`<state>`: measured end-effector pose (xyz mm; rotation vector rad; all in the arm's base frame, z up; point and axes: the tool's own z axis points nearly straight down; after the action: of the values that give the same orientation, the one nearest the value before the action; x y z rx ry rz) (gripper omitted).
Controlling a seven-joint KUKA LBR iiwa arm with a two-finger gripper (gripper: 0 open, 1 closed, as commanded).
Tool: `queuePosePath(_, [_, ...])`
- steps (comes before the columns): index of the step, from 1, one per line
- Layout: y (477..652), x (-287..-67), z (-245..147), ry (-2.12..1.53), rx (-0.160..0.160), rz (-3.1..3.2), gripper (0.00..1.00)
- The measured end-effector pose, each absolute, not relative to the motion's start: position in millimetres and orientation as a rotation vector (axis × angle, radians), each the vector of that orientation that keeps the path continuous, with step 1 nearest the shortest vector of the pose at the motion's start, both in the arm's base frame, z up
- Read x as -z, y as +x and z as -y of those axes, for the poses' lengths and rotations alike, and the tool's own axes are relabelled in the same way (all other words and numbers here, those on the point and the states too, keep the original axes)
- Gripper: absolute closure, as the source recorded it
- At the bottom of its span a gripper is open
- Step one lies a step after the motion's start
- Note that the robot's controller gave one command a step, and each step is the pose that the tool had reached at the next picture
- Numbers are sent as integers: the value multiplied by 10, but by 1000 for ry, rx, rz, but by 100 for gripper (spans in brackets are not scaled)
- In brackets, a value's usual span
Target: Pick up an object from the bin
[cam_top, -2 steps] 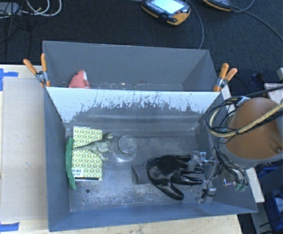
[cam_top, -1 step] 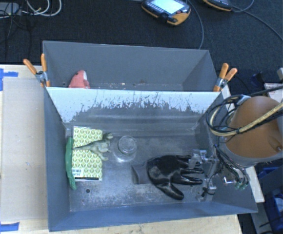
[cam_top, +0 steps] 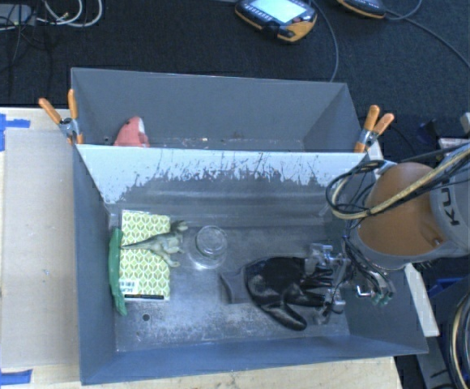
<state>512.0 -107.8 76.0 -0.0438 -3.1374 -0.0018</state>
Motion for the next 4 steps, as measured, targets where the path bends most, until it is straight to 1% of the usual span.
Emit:
queuePosePath(1, [5097,-631,1022,-61,2,3136,0])
queuePosePath(2, [5125,-761,1075,-47,2,3138,0])
queuePosePath(3, [5100,-631,1026,-62,2,3136,0])
queuePosePath(4, [5128,-756,1065,-46,2,3138,100])
